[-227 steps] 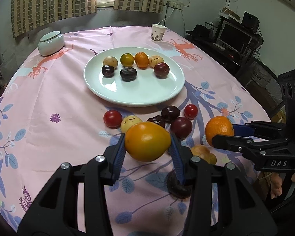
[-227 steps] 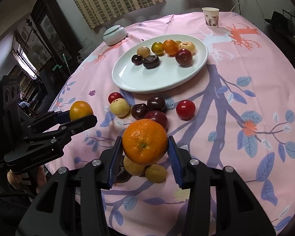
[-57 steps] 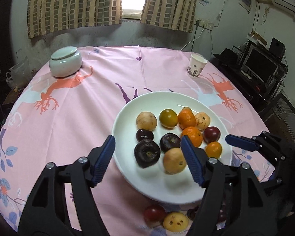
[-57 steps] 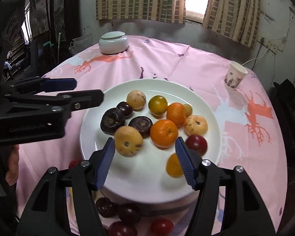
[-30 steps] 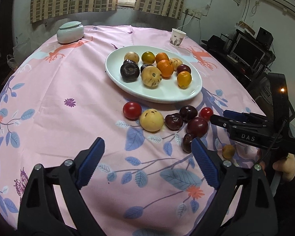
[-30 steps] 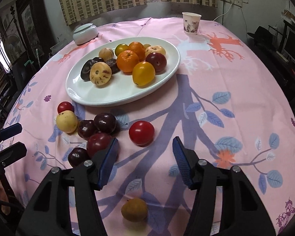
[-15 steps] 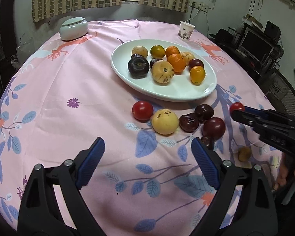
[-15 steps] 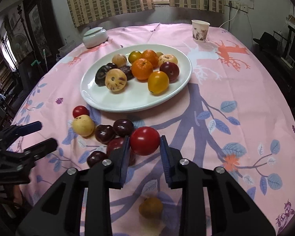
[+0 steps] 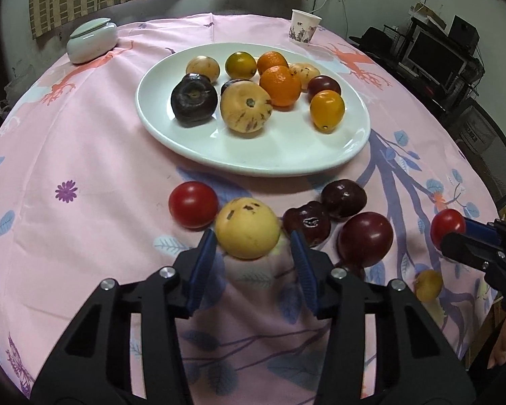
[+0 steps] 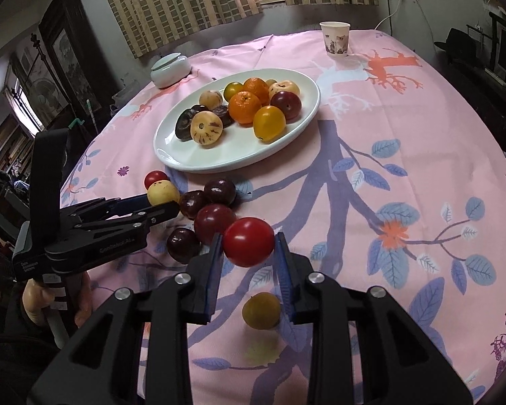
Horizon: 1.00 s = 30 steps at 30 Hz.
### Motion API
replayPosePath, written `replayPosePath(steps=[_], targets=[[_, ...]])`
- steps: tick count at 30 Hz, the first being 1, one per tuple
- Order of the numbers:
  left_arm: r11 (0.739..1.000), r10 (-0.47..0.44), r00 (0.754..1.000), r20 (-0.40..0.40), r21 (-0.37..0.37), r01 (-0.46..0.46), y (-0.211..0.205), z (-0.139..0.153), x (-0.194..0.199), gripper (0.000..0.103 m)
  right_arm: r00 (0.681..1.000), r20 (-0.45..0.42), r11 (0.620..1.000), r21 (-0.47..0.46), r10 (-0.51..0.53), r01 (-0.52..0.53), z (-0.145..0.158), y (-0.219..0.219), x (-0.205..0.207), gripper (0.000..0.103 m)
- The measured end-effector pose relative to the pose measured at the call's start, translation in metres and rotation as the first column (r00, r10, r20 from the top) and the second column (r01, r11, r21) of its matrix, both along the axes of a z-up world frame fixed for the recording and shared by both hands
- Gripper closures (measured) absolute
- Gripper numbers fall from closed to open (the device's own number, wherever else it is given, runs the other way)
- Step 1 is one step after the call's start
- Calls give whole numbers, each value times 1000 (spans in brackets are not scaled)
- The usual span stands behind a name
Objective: Organize fruits
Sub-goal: 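Grasp a red tomato with the right tool while the left grasps a speckled yellow pear, then carry the tomato and pear onto the plate and open both tools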
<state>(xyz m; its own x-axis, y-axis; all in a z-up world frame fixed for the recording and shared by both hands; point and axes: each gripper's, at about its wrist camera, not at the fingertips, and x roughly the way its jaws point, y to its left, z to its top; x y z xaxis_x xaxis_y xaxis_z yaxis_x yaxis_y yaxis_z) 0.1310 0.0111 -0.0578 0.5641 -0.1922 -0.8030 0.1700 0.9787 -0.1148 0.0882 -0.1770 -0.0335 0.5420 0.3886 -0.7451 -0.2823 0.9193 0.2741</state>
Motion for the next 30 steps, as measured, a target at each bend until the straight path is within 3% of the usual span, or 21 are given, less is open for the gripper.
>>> replayPosePath(steps=[6,10,14,22,30], targets=[[999,9,1000,13,-33,-9,1,3,9,56,1000,-10,1000,17,-2,3,-1,-4,-2,72],[1000,0,1000,20,-26,1,0,4,6,63,1000,-13,1000,19,-5,5,0,-5,-1,72],[999,-14,1000,25,-44,15,0,9,-6,63,1000,-6,1000,19,4,-4,4,-1,-2,72],[997,-41,990,136,-62,50,-2,46,-45,63,999,9,999,2,43,-43,11,16,-5,72],[995,-55,987,152,-70,66,1,55,-56,63,998,11,998,-15,65,-65,13,29,-7,72]])
